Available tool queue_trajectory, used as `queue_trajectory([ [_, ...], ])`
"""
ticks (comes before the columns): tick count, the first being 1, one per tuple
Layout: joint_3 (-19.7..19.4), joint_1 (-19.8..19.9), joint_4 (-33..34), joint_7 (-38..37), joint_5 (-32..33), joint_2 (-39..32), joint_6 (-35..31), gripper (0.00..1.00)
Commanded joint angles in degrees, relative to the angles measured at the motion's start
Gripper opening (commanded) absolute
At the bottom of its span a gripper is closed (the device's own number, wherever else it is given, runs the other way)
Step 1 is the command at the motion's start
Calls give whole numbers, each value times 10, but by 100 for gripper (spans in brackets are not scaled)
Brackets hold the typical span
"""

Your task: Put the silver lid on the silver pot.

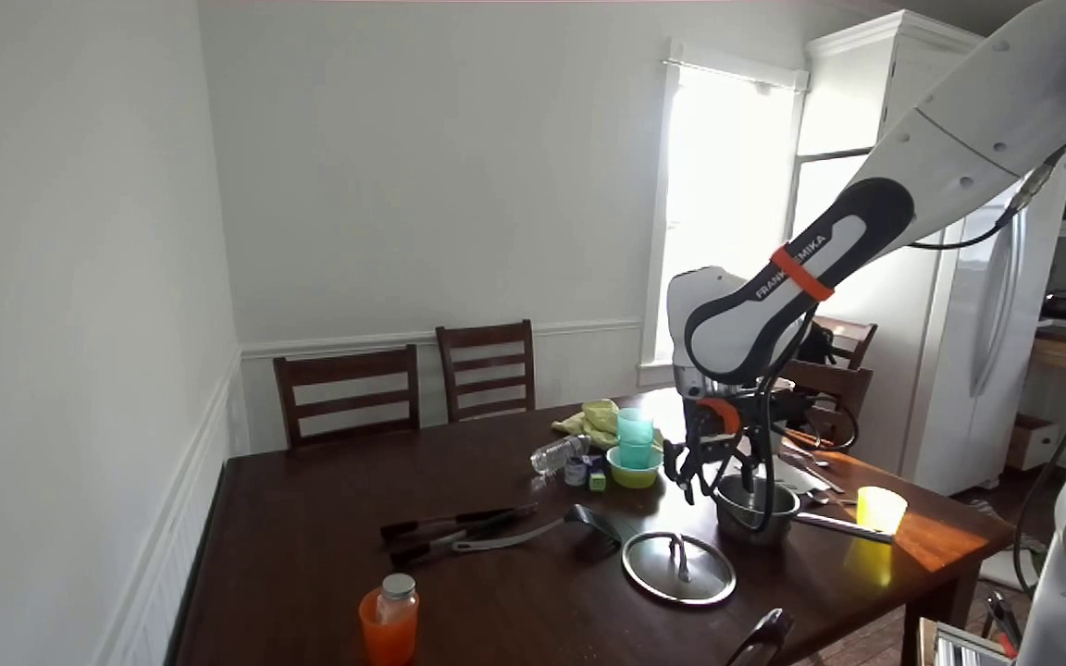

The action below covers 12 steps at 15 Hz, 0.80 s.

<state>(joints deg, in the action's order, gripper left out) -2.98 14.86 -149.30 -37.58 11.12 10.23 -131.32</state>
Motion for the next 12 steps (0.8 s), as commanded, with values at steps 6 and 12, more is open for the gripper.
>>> queue_trajectory([
  [6,-65,4,-15,-23,6,-112,-184,100],
  [12,-83,-10,-12,-15,6,-126,-183,100],
])
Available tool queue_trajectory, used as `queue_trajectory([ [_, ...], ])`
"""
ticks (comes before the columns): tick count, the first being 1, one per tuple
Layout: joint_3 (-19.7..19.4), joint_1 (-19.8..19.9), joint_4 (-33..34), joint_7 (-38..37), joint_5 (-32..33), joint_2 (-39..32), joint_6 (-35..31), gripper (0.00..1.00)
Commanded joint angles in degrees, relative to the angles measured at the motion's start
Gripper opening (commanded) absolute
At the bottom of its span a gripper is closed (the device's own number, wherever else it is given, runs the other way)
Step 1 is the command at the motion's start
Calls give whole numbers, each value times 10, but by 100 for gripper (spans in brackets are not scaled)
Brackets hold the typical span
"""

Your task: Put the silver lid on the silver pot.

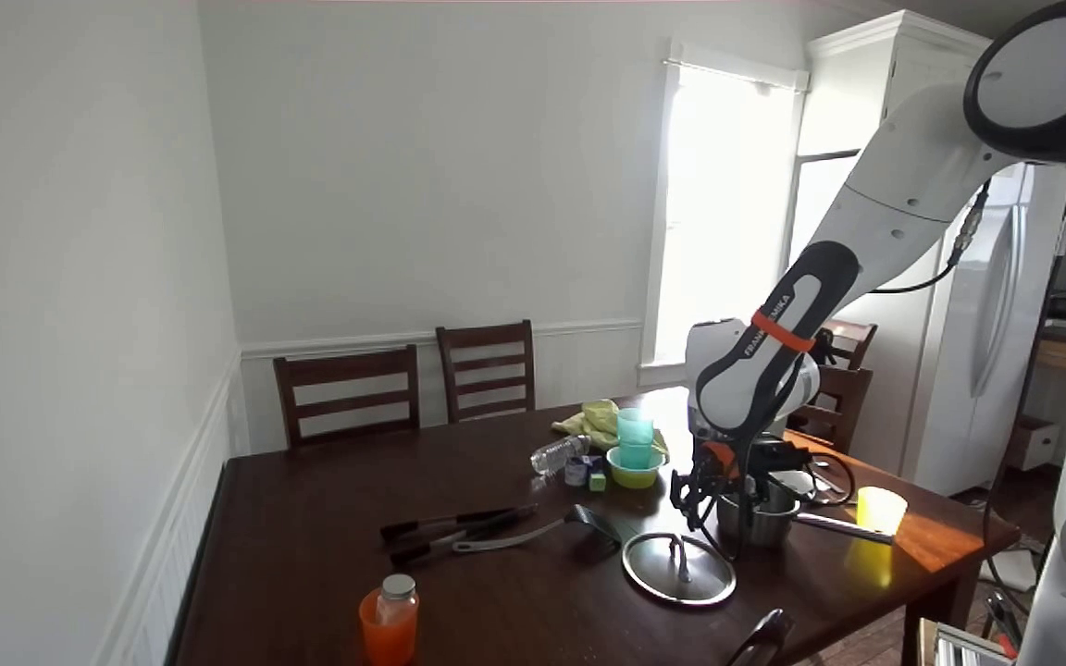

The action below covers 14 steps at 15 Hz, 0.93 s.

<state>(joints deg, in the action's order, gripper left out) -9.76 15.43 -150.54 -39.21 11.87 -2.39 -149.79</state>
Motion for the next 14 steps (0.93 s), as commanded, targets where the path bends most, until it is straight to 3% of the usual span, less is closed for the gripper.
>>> queue_trajectory([
  [1,-15,-16,1,1,-2,0,2,100],
  [3,-20,-18,25,-22,2,-37,10,100],
  [8,-28,-29,52,6,-36,-85,-23,100],
  [14,-22,-37,104,50,-125,-157,-43,100],
])
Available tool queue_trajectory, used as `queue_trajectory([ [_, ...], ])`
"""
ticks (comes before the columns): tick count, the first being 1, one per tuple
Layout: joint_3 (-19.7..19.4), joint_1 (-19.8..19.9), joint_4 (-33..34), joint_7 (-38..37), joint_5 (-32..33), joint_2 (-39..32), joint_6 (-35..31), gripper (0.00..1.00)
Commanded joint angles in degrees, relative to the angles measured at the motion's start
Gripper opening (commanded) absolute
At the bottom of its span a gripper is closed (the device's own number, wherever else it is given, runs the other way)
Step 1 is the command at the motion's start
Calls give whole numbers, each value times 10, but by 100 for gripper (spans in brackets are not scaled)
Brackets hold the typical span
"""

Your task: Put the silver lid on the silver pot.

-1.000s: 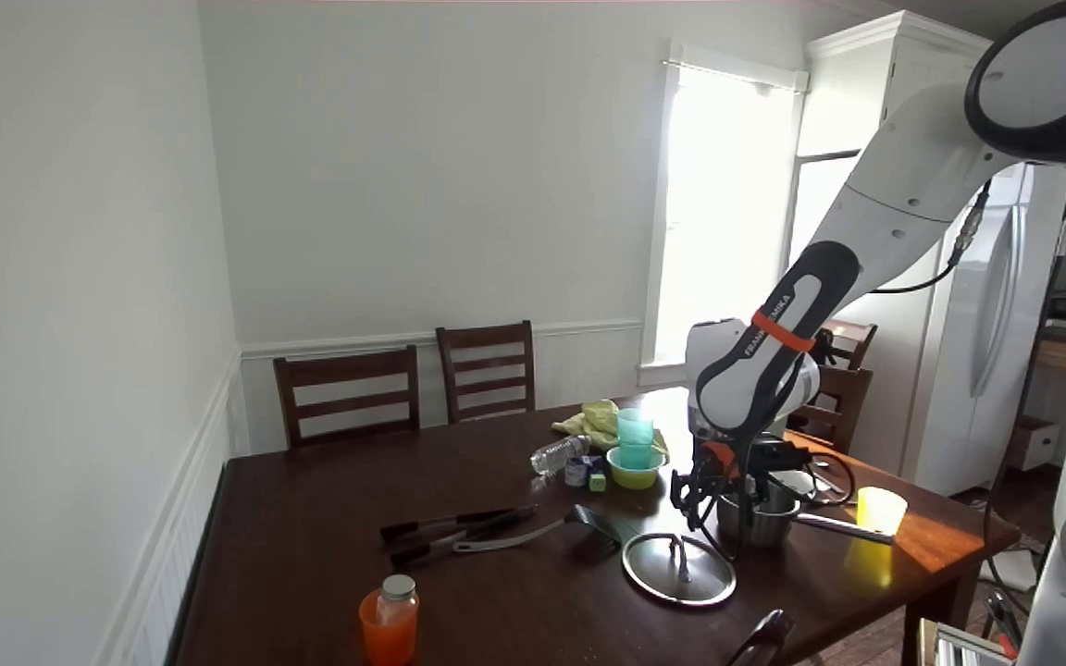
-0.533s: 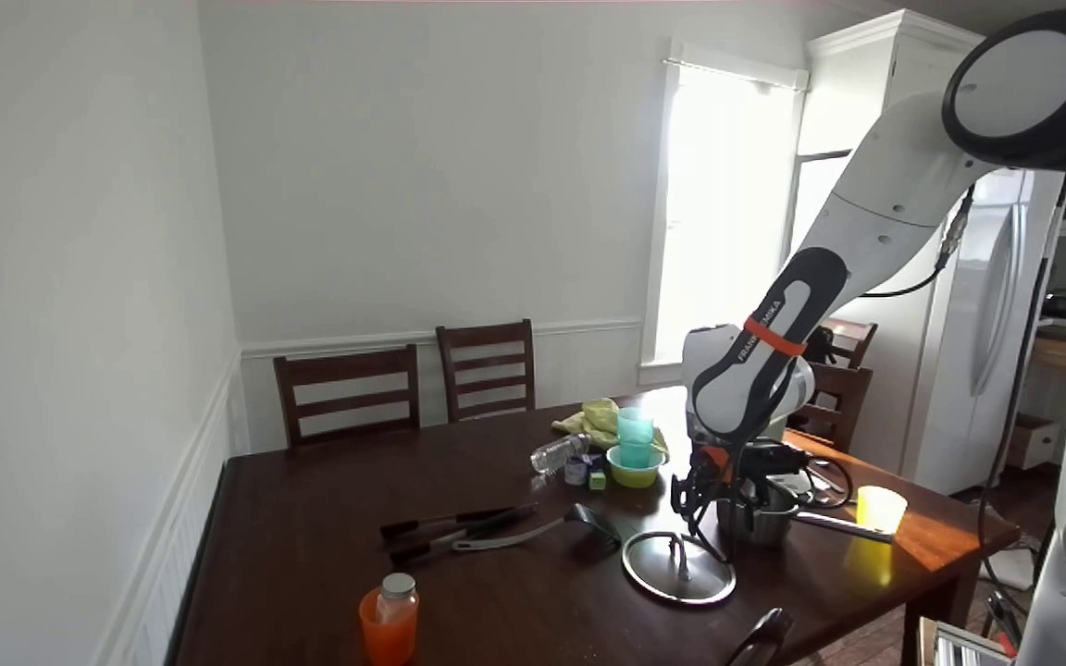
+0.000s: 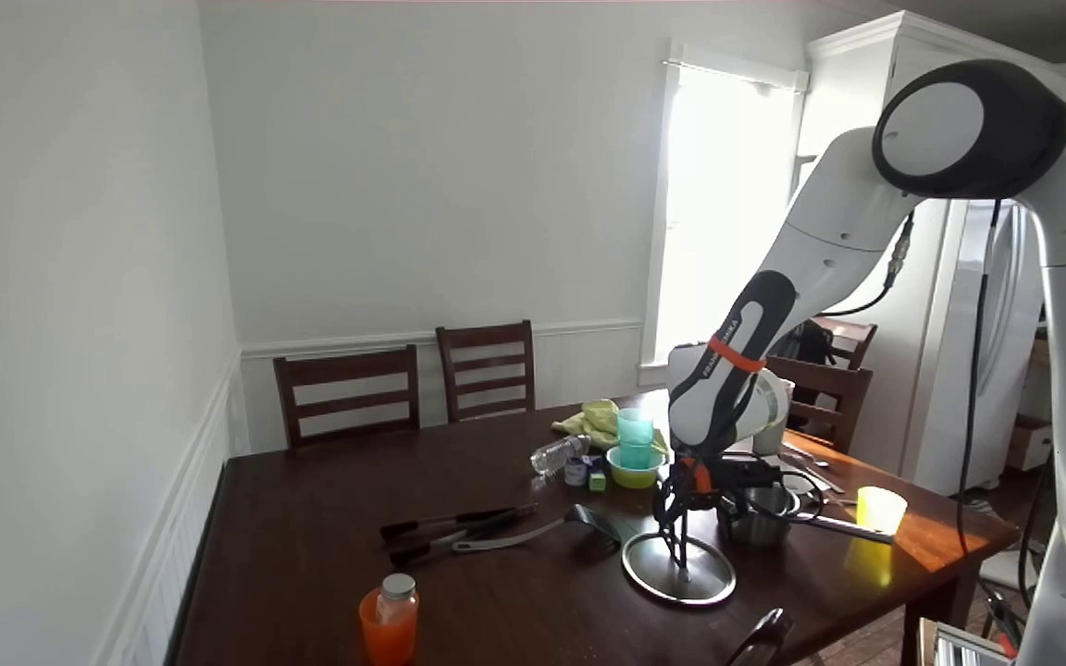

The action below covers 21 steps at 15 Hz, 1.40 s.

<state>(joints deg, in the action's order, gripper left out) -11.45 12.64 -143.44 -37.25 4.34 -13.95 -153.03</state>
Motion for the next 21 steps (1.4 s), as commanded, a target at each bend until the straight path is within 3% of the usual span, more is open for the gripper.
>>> queue_trajectory([
  [1,-3,-9,43,42,-67,-52,-11,100],
  [7,0,-11,92,79,-128,-103,-1,98],
  [9,3,-9,103,92,-148,-112,8,73],
  [18,-3,-15,118,111,-166,-118,23,12],
  [21,-4,-12,117,114,-167,-111,34,0],
])
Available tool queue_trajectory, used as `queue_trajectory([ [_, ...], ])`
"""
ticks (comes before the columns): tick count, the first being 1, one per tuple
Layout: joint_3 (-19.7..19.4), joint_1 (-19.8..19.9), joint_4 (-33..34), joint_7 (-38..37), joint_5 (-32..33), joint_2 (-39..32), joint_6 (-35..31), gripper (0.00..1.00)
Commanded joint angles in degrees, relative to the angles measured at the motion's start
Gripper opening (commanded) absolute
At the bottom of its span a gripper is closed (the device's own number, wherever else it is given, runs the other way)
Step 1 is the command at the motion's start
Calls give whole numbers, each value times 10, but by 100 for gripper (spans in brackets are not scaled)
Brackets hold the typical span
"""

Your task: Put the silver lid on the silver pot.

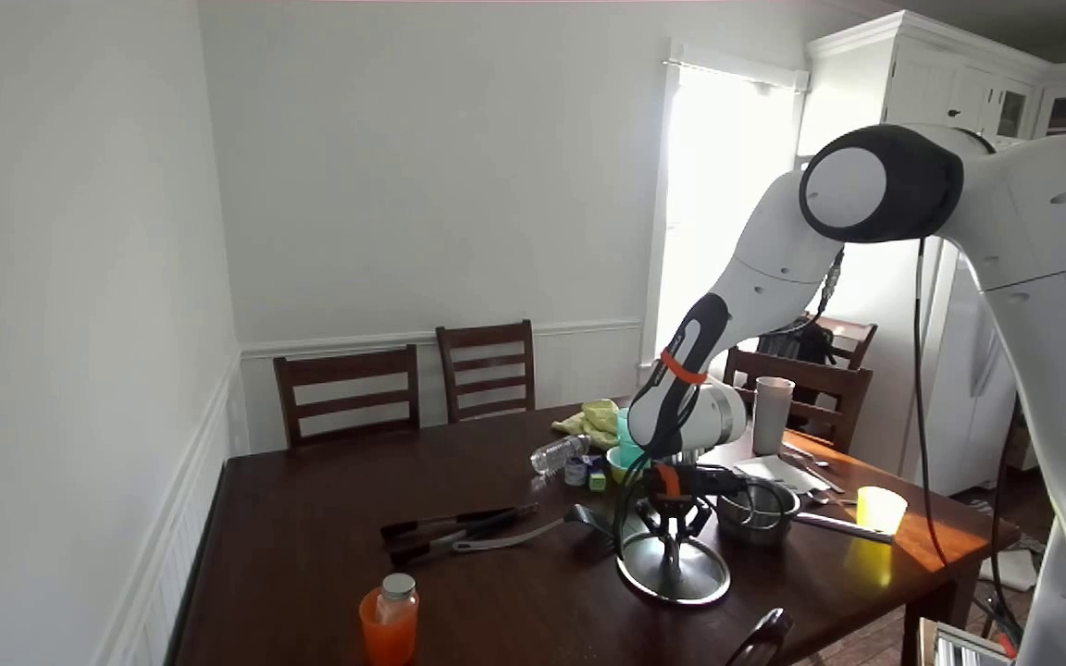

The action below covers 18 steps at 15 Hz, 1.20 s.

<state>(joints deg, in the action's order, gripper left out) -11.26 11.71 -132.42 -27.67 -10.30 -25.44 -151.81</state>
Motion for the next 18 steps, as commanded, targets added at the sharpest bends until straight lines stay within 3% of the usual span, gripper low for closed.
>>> queue_trajectory([
  [1,-8,-5,8,15,-19,5,22,0],
  [18,-26,13,-7,65,-20,101,92,2],
])
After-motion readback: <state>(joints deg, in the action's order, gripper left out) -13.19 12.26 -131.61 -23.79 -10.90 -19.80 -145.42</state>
